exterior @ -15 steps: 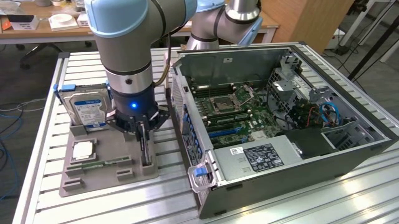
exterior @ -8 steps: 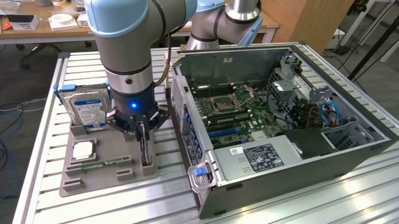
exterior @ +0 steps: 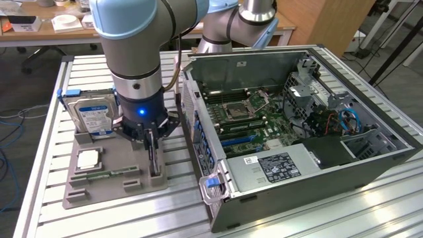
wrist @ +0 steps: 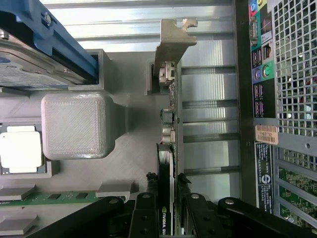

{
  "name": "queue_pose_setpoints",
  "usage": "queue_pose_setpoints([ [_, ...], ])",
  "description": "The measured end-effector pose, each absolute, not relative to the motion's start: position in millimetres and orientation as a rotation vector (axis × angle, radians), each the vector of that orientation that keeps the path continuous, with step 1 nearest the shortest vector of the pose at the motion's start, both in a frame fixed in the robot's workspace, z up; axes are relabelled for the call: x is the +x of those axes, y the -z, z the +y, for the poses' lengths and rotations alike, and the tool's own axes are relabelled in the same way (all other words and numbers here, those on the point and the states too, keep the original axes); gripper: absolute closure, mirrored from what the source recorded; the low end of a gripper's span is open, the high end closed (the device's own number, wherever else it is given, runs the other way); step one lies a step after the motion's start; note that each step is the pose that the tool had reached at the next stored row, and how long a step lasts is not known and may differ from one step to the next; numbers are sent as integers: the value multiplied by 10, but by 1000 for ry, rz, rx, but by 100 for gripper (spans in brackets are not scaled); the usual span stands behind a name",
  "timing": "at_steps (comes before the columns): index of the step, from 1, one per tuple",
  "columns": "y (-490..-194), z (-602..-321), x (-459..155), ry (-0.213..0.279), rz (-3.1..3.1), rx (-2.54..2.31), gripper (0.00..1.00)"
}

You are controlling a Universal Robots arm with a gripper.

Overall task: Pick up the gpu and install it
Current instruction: 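Pick up the gpu and move the gpu toward the slot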

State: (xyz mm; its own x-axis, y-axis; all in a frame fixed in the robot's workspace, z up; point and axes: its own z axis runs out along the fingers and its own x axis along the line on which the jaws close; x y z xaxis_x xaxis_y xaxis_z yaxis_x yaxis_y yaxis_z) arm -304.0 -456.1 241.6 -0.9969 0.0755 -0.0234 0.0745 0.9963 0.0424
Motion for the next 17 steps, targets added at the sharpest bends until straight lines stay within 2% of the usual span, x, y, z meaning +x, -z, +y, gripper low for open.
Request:
queue_pose_setpoints([
  [17, -2457, -4561, -3040, -65, 3113, 117, 74],
])
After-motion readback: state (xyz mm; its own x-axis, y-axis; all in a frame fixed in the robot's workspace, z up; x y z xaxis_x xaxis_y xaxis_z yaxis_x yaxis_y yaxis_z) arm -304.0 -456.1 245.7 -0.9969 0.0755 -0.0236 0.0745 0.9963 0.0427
